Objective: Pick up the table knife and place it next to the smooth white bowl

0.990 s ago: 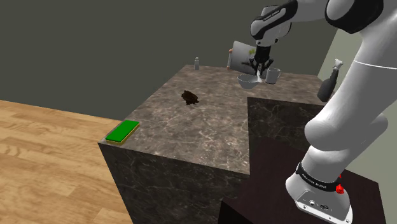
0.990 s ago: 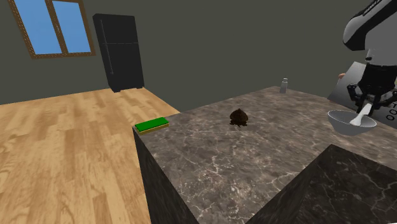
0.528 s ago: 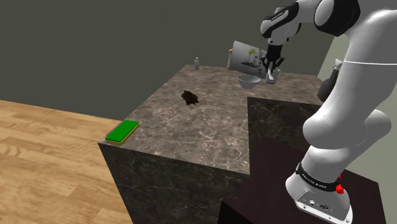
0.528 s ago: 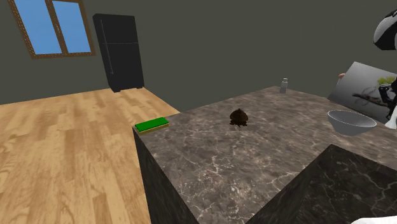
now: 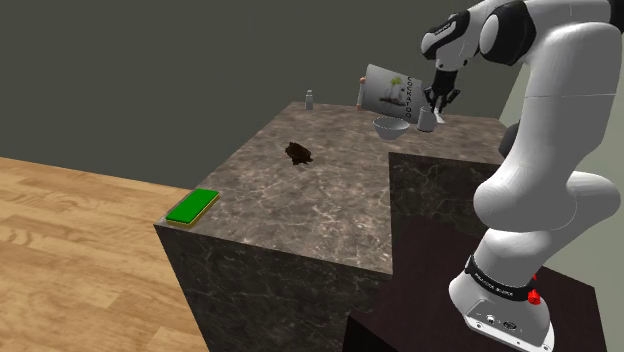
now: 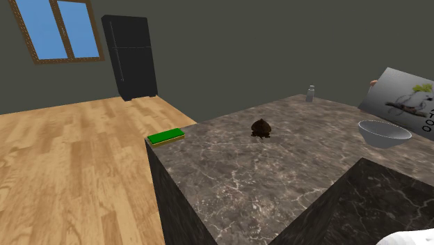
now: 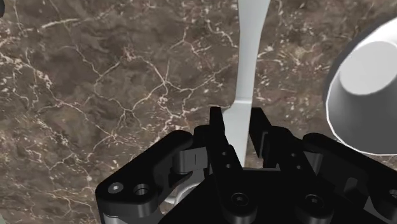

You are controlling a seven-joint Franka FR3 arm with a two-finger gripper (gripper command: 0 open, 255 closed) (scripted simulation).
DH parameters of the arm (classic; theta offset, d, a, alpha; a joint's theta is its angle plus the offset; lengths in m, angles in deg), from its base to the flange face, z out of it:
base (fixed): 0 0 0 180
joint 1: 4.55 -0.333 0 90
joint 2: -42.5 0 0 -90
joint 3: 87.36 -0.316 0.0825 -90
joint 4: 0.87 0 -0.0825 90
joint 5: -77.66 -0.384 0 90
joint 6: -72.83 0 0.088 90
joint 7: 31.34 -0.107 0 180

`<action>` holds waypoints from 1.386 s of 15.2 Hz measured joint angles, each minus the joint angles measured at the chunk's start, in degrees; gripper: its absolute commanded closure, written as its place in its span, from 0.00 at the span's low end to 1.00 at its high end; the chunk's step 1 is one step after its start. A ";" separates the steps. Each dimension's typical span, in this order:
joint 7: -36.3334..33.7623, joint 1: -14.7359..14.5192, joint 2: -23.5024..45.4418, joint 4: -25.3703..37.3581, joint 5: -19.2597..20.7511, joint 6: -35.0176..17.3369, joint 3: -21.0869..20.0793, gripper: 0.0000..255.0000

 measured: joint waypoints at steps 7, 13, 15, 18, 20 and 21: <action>0.41 0.26 1.75 -3.15 -0.61 -4.85 -0.17 1.00; 0.58 0.31 2.93 -6.16 -1.03 -9.05 -0.36 1.00; 0.61 0.34 3.46 -6.77 -1.24 -10.30 -0.46 1.00; 0.83 0.46 4.28 -7.67 -1.53 -12.11 -0.59 1.00; 1.02 0.61 5.03 -8.01 -1.83 -13.52 -0.69 1.00; 0.98 0.57 5.22 -8.82 -1.88 -14.33 -0.73 1.00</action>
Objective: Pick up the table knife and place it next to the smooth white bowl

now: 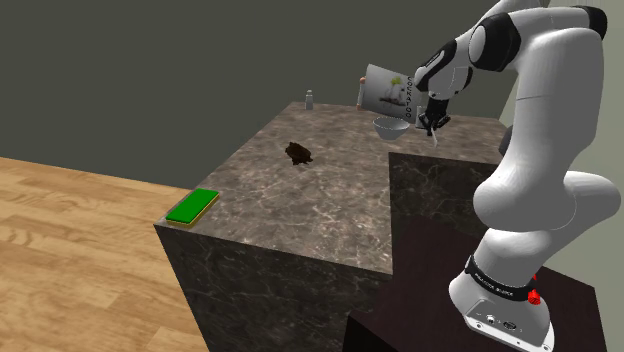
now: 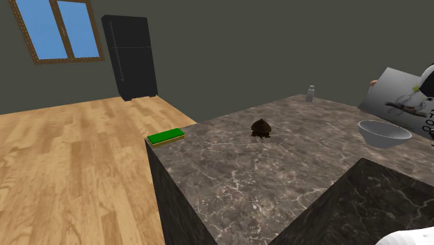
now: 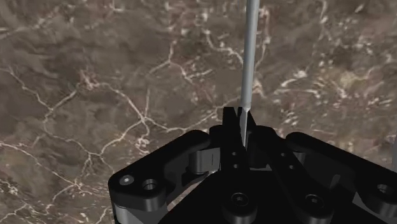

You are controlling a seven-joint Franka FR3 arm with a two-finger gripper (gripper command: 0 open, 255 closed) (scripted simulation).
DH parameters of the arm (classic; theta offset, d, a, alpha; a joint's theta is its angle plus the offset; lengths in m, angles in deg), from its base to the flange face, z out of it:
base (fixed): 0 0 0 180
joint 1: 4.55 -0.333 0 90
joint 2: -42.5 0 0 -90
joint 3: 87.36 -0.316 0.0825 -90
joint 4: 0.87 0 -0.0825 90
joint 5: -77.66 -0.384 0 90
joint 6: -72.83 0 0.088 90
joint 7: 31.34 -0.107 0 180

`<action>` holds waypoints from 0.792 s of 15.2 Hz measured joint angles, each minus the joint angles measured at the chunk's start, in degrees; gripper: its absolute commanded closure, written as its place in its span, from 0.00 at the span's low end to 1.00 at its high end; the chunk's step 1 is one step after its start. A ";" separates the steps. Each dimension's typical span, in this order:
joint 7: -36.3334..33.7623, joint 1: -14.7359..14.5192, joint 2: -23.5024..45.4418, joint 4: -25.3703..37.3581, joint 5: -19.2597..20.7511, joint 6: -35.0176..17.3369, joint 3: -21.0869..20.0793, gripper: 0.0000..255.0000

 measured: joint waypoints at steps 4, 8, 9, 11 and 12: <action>0.07 0.08 1.04 -0.72 -0.28 -1.30 -0.16 1.00; 0.09 0.10 1.10 -0.75 -0.30 -1.39 -0.17 1.00; 0.09 0.10 1.11 -0.75 -0.30 -1.39 -0.17 0.00; 0.09 0.10 1.13 -0.74 -0.31 -1.39 -0.18 0.00; 0.09 0.10 1.14 -0.74 -0.31 -1.39 -0.18 0.00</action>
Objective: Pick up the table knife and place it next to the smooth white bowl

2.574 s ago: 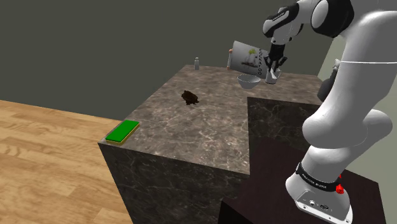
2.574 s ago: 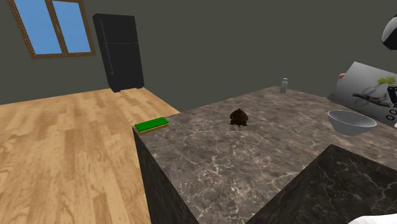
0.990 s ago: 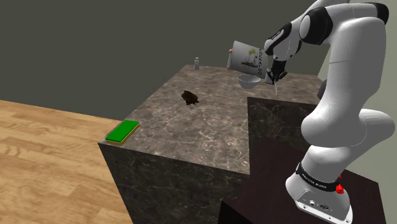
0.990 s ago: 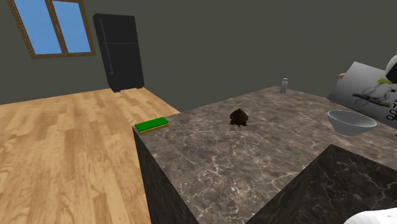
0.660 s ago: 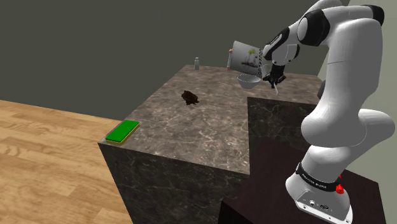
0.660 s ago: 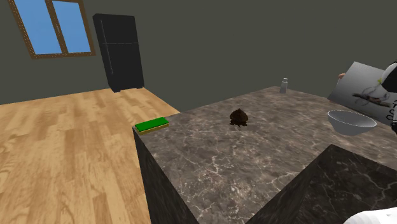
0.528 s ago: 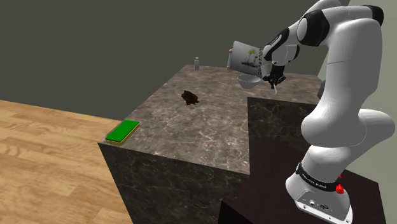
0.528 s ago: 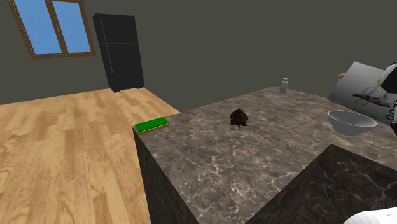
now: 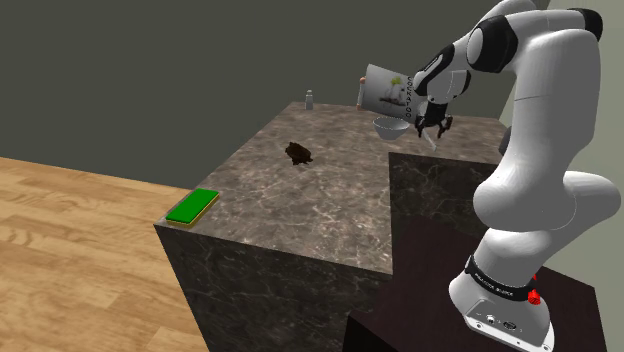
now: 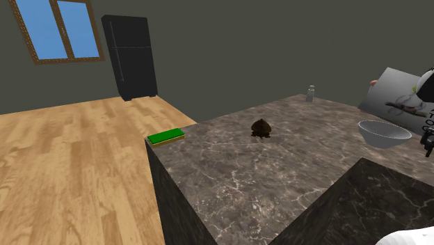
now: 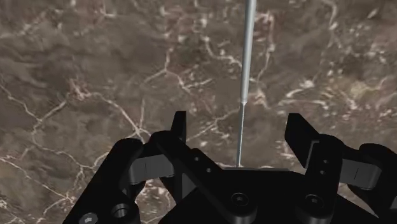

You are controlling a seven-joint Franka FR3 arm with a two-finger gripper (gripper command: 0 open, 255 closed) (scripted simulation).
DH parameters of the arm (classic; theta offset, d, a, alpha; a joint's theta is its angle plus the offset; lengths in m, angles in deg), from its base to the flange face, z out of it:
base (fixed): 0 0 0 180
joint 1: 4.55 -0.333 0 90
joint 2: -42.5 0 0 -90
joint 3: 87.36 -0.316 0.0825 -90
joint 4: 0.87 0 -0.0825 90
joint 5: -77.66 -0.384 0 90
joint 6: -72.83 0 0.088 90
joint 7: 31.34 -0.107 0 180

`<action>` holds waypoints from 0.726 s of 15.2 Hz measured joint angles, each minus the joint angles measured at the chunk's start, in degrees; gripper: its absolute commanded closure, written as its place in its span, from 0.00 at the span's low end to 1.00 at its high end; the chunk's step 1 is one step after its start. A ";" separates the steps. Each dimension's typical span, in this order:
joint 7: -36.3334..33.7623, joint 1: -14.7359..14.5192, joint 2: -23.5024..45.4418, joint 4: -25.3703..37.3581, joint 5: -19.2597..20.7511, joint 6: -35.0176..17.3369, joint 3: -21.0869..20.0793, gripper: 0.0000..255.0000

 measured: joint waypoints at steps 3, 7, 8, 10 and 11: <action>0.00 0.00 -0.01 -0.01 0.00 0.00 0.00 0.00; -0.72 -0.60 -3.07 1.72 1.06 4.63 0.42 0.00; -0.72 -0.62 -3.53 1.72 1.17 5.06 0.48 0.00; -0.78 -0.67 -3.80 1.83 1.27 5.48 0.52 0.00; -0.80 -0.68 -3.83 1.90 1.29 5.59 0.52 0.00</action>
